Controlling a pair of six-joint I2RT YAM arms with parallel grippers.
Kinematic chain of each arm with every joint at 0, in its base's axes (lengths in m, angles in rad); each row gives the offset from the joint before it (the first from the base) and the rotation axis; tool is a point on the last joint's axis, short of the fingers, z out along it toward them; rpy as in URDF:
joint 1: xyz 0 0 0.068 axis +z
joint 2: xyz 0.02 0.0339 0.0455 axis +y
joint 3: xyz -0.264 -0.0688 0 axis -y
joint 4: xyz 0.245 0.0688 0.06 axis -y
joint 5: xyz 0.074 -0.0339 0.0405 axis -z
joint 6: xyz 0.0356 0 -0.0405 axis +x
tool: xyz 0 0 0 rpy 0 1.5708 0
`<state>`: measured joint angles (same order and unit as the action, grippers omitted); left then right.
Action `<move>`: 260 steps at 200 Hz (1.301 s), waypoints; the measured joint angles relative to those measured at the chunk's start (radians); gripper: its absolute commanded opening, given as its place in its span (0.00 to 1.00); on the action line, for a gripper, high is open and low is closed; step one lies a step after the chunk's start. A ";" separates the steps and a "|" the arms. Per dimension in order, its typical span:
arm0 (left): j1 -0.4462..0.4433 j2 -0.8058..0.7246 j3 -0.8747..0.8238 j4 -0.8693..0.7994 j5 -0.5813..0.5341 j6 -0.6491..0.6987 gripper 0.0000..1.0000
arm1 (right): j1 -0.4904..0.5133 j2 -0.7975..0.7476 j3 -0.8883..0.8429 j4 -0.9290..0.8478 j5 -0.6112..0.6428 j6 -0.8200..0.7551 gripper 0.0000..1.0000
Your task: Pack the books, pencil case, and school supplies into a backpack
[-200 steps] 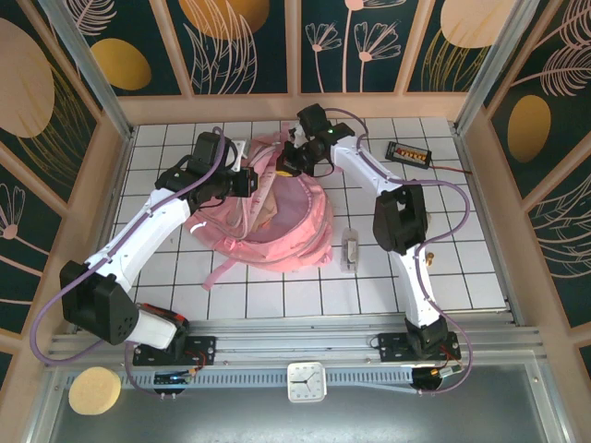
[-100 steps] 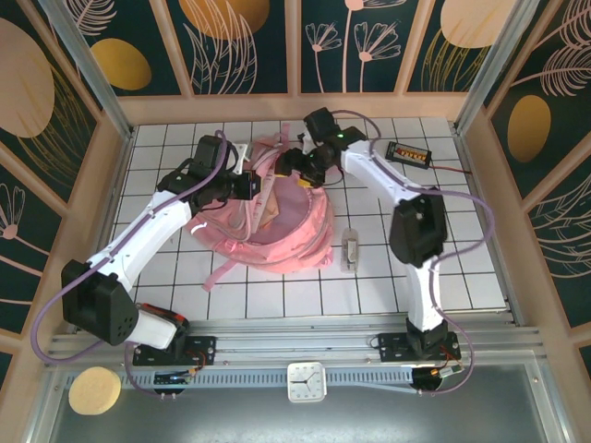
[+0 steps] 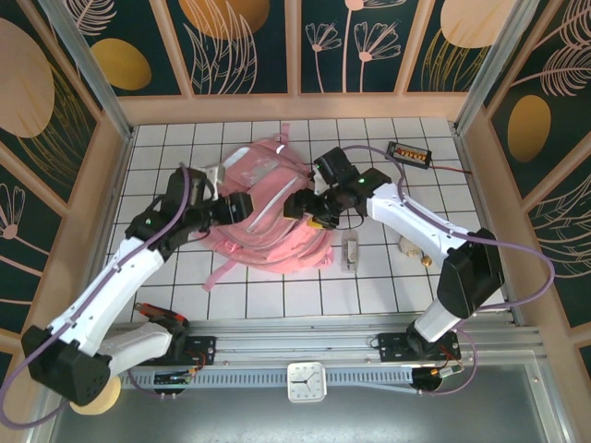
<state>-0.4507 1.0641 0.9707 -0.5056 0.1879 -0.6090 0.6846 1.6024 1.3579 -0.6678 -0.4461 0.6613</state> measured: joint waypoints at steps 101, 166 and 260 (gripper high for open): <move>0.180 -0.135 -0.463 0.269 0.066 -0.485 0.61 | 0.008 0.072 0.028 0.068 -0.006 0.003 0.73; 0.262 0.036 -0.512 0.473 0.138 -0.543 0.57 | 0.010 0.072 0.029 0.067 -0.007 0.003 0.72; 0.308 0.198 -0.444 0.574 0.186 -0.506 0.53 | 0.016 0.072 0.061 0.058 0.001 0.003 0.72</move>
<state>-0.1425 1.2625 0.5266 0.0681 0.3737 -1.1152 0.7006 1.6745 1.4189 -0.6098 -0.4450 0.6643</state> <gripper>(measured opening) 0.527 0.722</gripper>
